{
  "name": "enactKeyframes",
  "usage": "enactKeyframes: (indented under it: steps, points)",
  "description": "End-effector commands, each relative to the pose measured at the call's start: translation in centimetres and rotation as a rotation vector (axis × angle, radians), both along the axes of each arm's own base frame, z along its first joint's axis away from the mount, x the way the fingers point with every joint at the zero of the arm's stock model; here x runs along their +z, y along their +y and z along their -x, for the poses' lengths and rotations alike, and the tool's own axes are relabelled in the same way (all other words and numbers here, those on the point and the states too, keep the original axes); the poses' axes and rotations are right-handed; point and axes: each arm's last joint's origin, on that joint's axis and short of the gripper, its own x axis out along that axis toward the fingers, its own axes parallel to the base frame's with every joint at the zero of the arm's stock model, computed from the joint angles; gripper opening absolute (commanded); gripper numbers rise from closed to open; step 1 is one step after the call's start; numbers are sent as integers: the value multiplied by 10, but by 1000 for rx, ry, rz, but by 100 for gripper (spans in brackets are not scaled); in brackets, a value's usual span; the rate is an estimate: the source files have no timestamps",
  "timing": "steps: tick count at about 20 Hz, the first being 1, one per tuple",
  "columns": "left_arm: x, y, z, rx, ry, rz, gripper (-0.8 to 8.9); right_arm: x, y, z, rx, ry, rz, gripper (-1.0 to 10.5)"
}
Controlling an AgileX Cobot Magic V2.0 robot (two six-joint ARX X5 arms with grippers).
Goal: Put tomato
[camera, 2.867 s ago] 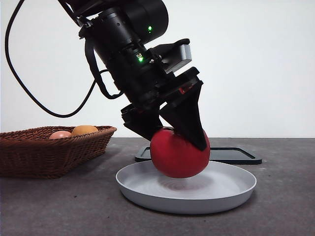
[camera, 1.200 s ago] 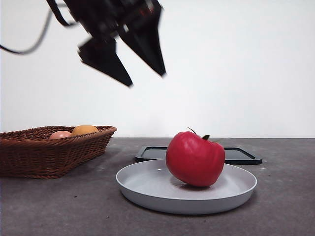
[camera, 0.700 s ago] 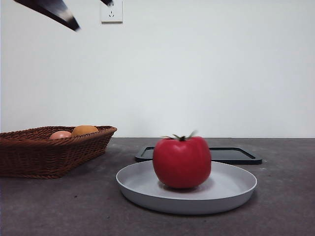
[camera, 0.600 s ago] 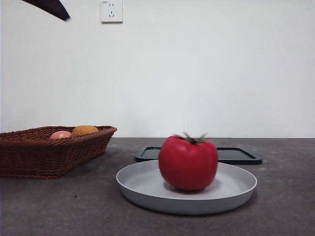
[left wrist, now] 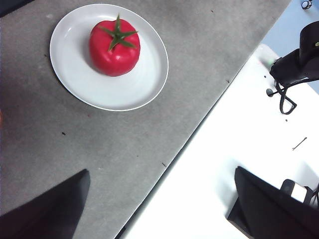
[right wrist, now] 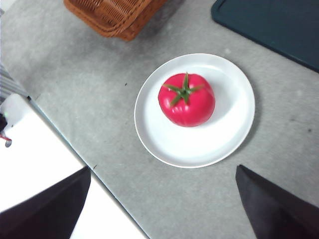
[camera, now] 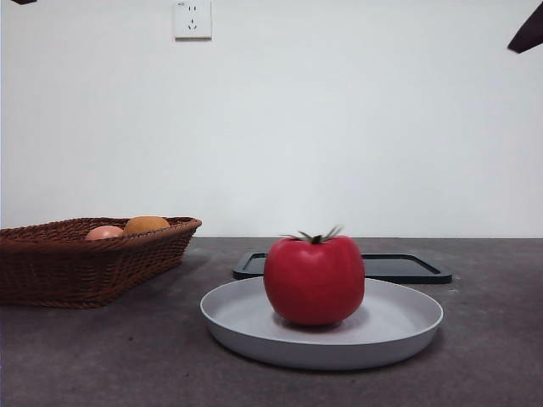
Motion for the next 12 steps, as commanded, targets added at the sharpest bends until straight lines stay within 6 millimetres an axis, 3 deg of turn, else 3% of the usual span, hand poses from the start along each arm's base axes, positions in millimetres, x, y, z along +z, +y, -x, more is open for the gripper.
enactKeyframes:
  steps: [1, 12]
  points:
    - [6, -2, -1, -18, -28, 15, 468, 2, 9, -9, 24, -9, -11, 464]
    - [6, -2, -1, -21, -31, 15, 468, -37, 58, -67, 85, 14, 53, 486]
